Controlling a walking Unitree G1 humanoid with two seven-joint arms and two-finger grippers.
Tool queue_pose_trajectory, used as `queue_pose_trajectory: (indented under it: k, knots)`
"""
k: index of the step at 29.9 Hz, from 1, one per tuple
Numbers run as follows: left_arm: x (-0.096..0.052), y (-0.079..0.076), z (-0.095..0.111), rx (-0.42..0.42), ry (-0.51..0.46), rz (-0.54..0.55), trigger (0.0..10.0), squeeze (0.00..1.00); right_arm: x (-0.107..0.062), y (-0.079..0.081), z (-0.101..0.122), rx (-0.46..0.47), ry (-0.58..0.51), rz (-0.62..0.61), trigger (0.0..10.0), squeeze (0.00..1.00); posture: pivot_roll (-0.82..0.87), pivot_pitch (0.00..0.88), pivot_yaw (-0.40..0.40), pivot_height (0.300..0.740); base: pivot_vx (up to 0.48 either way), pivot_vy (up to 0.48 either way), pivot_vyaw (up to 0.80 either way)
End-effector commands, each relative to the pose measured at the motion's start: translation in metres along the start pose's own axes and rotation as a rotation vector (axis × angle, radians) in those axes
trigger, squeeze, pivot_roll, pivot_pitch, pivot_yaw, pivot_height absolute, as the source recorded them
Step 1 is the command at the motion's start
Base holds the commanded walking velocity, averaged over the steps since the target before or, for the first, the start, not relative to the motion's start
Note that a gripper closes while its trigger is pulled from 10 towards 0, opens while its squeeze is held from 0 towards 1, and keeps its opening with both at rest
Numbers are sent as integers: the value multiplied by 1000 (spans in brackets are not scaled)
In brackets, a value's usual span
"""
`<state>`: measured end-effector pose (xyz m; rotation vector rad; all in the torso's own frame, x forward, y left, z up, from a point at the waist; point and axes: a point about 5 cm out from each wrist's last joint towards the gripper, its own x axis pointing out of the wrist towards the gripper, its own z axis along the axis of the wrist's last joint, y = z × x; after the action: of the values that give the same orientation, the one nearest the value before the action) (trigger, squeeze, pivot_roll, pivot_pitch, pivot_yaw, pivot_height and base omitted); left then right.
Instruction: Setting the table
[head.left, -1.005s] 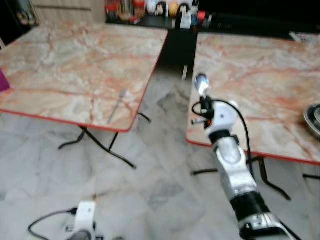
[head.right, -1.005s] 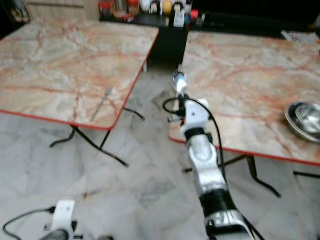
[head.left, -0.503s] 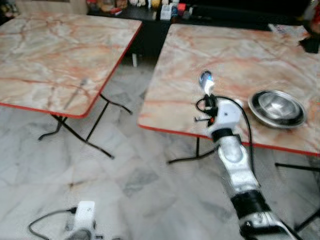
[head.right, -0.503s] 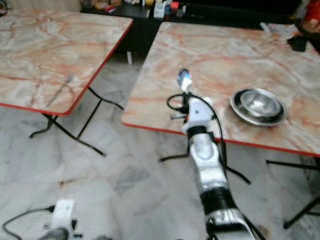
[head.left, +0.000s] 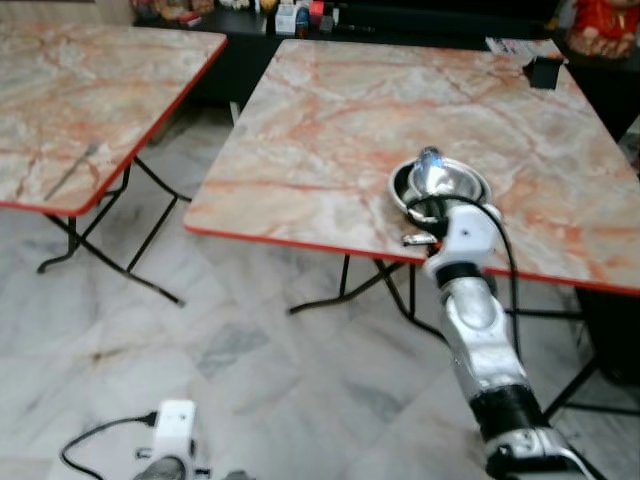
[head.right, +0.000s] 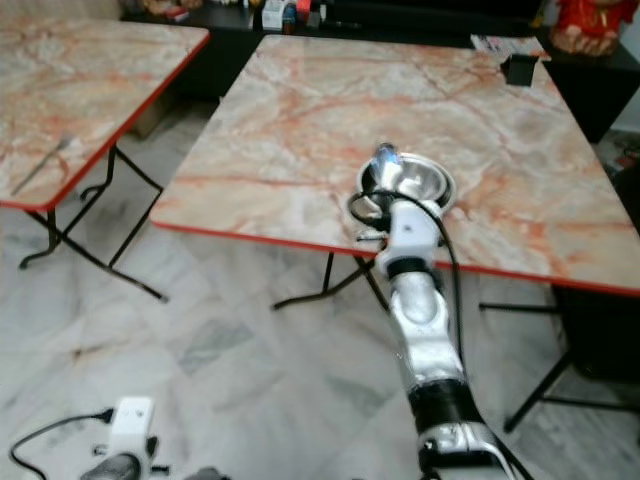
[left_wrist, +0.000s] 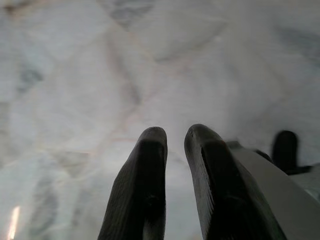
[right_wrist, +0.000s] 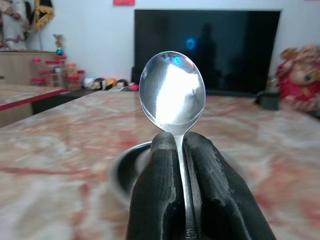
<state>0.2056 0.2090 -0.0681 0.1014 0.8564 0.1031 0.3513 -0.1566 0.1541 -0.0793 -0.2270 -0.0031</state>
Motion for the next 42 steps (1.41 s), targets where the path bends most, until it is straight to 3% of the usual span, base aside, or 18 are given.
queue_pose_trajectory:
  k: [1,16,22,42]
  knots:
    - [-1,10,-4,13,7,22,10000,0,2,8,5,15,-19,16,10000,0,8,141,-24,740,0,-424,0]
    - [-1,11,0,-20,-35,21,10000,0,-2,9,2,5,-21,6,10000,0,11,114,-28,740,0,-51,0]
    - [-1,14,3,-11,-46,34,10000,0,-1,12,2,43,-21,14,10000,0,10,104,-23,740,0,0,0]
    - [-1,15,5,-14,-46,41,10000,0,0,21,5,63,-35,46,10000,0,17,117,-24,740,291,0,0]
